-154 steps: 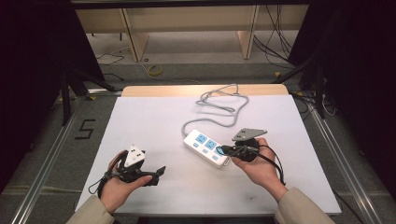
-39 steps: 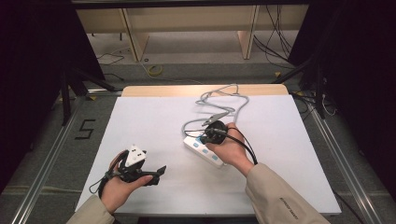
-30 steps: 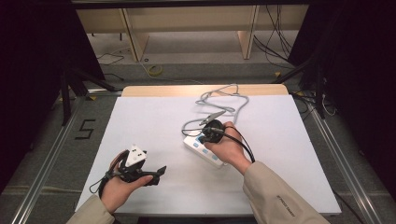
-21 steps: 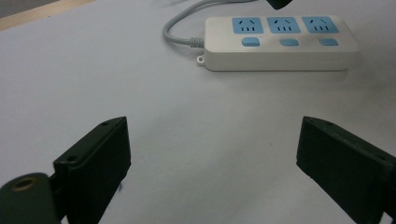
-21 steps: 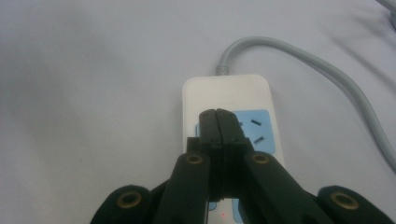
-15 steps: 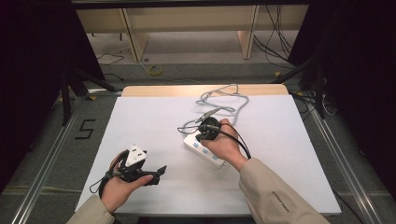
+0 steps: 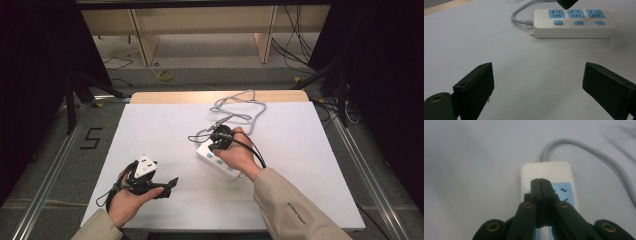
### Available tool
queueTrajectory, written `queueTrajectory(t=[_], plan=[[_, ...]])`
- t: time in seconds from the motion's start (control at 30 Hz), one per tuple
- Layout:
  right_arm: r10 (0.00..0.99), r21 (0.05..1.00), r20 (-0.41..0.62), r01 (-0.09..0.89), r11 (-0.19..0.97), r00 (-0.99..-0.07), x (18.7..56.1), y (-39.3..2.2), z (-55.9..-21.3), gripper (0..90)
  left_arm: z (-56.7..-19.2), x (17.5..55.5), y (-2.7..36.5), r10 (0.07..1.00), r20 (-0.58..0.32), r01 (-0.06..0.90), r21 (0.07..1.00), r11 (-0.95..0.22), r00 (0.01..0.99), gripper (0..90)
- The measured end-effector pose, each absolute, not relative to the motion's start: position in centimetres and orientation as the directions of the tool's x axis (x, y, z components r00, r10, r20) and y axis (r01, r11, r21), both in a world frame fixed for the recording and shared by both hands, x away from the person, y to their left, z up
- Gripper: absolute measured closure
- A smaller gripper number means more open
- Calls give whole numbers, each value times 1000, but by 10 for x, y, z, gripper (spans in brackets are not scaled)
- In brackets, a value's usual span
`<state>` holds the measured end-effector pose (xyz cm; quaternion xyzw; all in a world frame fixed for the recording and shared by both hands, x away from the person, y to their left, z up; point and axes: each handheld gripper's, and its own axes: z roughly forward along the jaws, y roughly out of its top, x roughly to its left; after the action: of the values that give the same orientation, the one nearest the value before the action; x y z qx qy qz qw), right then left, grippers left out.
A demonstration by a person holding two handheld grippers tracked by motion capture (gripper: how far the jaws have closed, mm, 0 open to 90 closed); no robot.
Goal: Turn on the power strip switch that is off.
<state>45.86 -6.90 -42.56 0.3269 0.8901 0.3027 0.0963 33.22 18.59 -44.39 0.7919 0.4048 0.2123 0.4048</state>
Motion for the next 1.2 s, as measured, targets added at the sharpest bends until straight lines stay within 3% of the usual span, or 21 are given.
queueTrajectory(t=[1.2], plan=[[641,511,40,567,646,-766,467,-54,-437,900,-444,332,185,812,12,465,815,-346,584,107]])
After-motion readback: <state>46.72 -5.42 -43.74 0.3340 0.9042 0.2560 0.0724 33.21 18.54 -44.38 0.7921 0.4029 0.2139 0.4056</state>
